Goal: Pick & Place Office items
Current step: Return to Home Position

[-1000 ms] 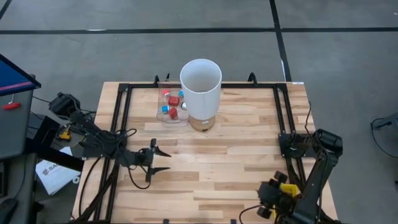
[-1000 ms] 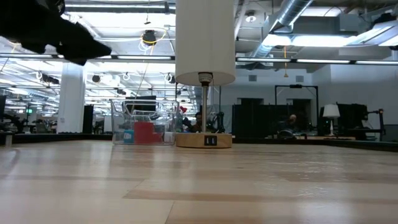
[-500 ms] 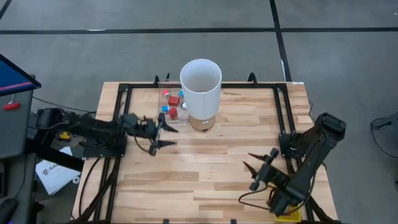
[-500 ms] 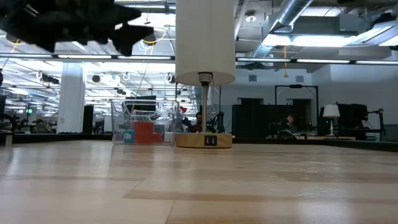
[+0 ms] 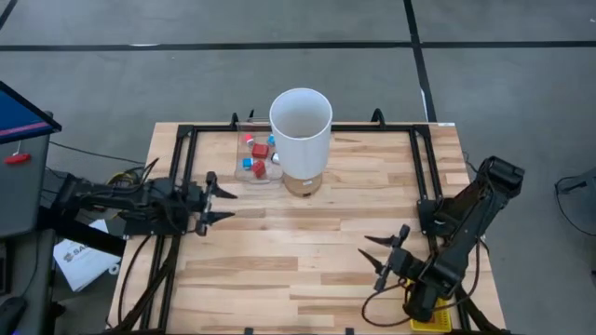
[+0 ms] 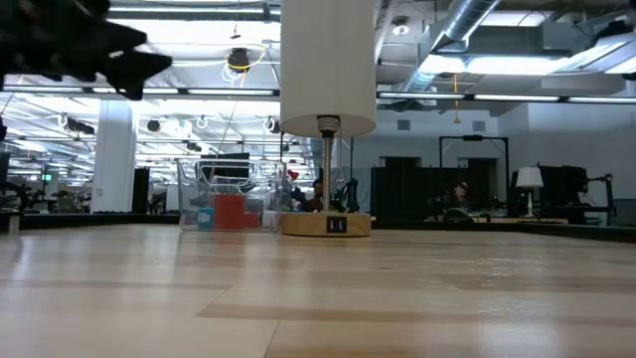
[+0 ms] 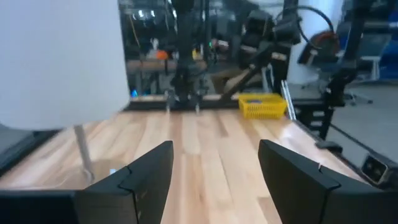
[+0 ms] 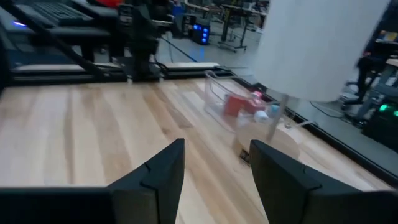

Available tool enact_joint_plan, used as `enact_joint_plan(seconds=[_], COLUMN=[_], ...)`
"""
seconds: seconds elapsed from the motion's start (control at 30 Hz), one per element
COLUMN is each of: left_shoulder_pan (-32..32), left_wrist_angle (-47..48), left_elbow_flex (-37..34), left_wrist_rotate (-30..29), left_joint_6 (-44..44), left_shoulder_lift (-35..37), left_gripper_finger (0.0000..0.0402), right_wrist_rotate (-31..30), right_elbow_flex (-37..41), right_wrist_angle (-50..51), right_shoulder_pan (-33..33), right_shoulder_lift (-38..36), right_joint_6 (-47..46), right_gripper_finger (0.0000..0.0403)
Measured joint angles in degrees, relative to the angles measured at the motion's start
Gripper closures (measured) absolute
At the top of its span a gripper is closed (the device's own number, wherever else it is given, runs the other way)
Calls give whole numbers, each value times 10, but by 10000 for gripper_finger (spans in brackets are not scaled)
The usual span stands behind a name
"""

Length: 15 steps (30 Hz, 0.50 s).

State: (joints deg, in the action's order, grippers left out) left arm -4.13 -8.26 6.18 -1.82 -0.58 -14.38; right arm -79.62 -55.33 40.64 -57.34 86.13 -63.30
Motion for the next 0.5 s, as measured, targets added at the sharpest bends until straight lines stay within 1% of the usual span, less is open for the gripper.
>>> enact_joint_plan(seconds=[0.03, 0.13, 0.23, 0.33, 0.43, 0.5], left_shoulder_pan=[-8, -22, -24, -23, -23, -23], left_wrist_angle=[13, 91, 142, 145, 117, 90], left_elbow_flex=[-5, -12, -12, -12, -25, -43], left_wrist_rotate=[-14, -54, -54, -54, -55, -54], left_joint_6=[4, 13, 16, 19, 18, 17], left_shoulder_lift=[24, 91, 143, 142, 142, 144], left_gripper_finger=[169, 169, 169, 169, 169, 169], right_wrist_rotate=[-1, -6, -38, -44, -42, -34], right_elbow_flex=[0, 0, 0, 2, 16, 30], right_wrist_angle=[-24, -78, -86, -50, -16, -14], right_shoulder_pan=[-2, -9, -19, -25, -30, -35], right_shoulder_lift=[0, 0, 0, -1, -3, -3], right_joint_6=[21, 72, 81, 32, -38, -72], right_gripper_finger=[230, 230, 230, 230, 230, 230])
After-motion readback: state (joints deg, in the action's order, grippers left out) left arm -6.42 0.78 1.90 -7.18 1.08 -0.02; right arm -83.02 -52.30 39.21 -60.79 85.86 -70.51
